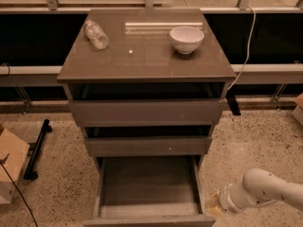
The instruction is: Close bottom drawer
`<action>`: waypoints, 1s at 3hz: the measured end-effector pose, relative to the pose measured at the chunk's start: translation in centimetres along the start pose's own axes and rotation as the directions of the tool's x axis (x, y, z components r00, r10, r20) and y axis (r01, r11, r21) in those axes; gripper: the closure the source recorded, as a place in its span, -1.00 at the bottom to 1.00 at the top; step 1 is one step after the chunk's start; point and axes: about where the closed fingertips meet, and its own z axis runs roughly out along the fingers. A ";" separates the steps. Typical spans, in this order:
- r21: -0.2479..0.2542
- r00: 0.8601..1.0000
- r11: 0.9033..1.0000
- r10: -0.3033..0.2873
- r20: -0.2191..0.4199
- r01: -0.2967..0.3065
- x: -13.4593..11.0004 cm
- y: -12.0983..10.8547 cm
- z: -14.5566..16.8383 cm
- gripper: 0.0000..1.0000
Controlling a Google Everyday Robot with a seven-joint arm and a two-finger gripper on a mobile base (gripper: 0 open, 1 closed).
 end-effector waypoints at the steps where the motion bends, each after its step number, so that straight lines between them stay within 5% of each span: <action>1: -0.007 1.000 1.000 0.005 0.003 -0.005 0.1 0.0 0.6 1.00; 3: -0.029 0.993 0.998 0.052 -0.106 -0.055 1.9 0.2 4.7 1.00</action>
Offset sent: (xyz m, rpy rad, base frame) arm 0.0013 0.0048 -0.0224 -0.1100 0.0656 -0.0011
